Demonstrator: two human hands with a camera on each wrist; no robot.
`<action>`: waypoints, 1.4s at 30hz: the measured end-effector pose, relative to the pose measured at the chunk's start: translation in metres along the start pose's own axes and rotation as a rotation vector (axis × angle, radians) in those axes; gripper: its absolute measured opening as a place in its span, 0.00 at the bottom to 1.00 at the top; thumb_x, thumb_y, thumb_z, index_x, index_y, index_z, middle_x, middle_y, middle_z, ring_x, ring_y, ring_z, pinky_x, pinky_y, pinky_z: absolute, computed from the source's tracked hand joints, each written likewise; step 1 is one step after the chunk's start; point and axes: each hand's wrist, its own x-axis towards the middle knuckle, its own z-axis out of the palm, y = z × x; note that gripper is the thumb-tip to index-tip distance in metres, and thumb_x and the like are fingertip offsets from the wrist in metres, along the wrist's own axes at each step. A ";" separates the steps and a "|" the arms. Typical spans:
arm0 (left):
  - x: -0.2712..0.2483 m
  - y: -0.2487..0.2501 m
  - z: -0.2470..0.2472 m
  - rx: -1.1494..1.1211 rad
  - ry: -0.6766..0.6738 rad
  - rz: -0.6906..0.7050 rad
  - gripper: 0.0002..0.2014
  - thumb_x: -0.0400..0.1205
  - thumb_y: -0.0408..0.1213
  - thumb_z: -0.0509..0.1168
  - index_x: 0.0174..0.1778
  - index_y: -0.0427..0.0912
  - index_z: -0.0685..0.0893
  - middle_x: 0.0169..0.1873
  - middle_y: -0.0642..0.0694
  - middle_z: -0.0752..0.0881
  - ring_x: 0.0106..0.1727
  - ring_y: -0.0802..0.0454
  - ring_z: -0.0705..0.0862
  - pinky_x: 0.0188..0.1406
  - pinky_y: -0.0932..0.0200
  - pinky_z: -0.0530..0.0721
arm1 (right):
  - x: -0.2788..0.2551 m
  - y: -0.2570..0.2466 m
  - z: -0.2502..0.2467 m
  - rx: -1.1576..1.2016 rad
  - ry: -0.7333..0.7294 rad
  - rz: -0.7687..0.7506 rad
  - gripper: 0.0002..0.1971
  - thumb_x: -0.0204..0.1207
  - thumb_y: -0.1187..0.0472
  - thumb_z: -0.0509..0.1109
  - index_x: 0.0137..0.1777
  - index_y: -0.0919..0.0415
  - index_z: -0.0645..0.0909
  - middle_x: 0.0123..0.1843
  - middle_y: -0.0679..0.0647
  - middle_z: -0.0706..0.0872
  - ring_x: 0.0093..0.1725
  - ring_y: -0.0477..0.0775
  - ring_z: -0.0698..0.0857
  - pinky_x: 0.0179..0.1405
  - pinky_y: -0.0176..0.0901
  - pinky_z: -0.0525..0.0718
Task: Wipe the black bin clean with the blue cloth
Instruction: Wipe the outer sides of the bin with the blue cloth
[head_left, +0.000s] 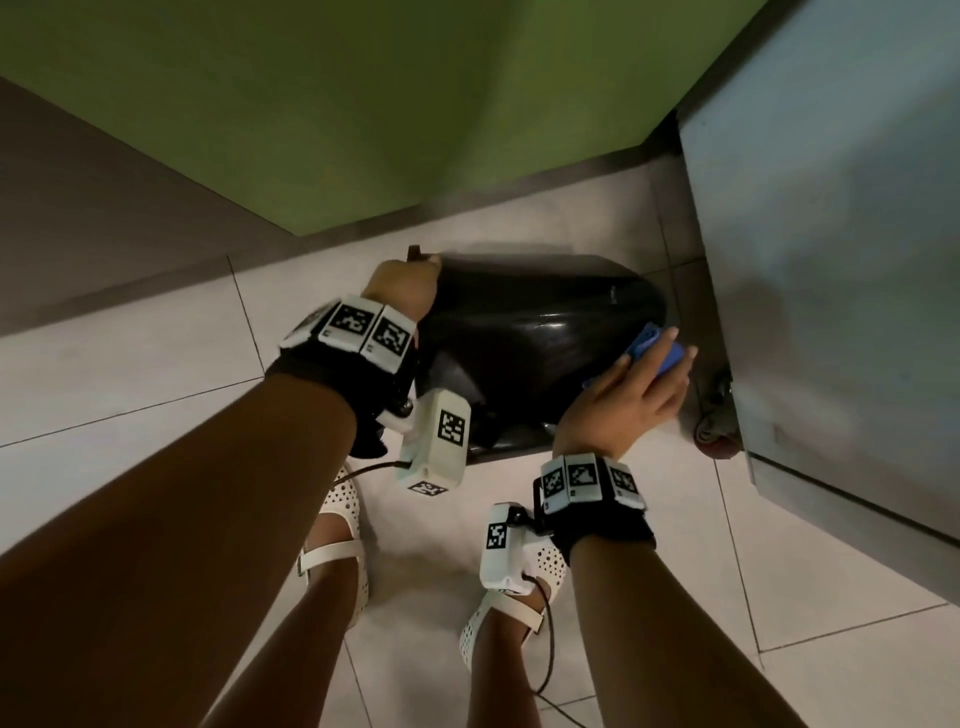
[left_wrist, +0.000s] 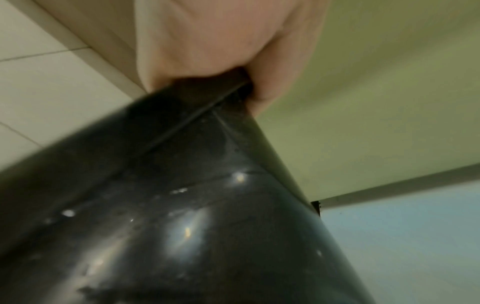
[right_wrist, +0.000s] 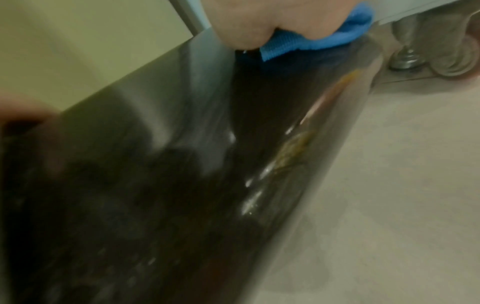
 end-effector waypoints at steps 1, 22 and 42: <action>-0.002 -0.001 -0.001 0.032 0.015 -0.013 0.24 0.85 0.48 0.53 0.69 0.31 0.73 0.62 0.34 0.80 0.63 0.38 0.80 0.53 0.57 0.73 | -0.005 -0.005 0.001 -0.008 0.002 -0.040 0.25 0.84 0.50 0.45 0.77 0.57 0.63 0.79 0.66 0.62 0.75 0.72 0.63 0.72 0.67 0.69; -0.012 -0.033 0.014 -0.166 0.040 0.295 0.23 0.86 0.49 0.48 0.34 0.37 0.75 0.31 0.41 0.77 0.36 0.48 0.76 0.39 0.56 0.73 | 0.013 -0.018 -0.015 -0.218 0.004 -0.548 0.23 0.84 0.52 0.46 0.67 0.57 0.78 0.68 0.64 0.80 0.70 0.69 0.74 0.68 0.58 0.72; -0.011 -0.031 0.010 -0.374 -0.062 0.178 0.21 0.86 0.51 0.46 0.41 0.46 0.80 0.52 0.36 0.86 0.56 0.41 0.85 0.66 0.43 0.79 | -0.058 -0.072 0.004 -0.231 -0.269 -0.801 0.25 0.78 0.48 0.52 0.75 0.52 0.61 0.77 0.59 0.68 0.77 0.61 0.56 0.74 0.58 0.54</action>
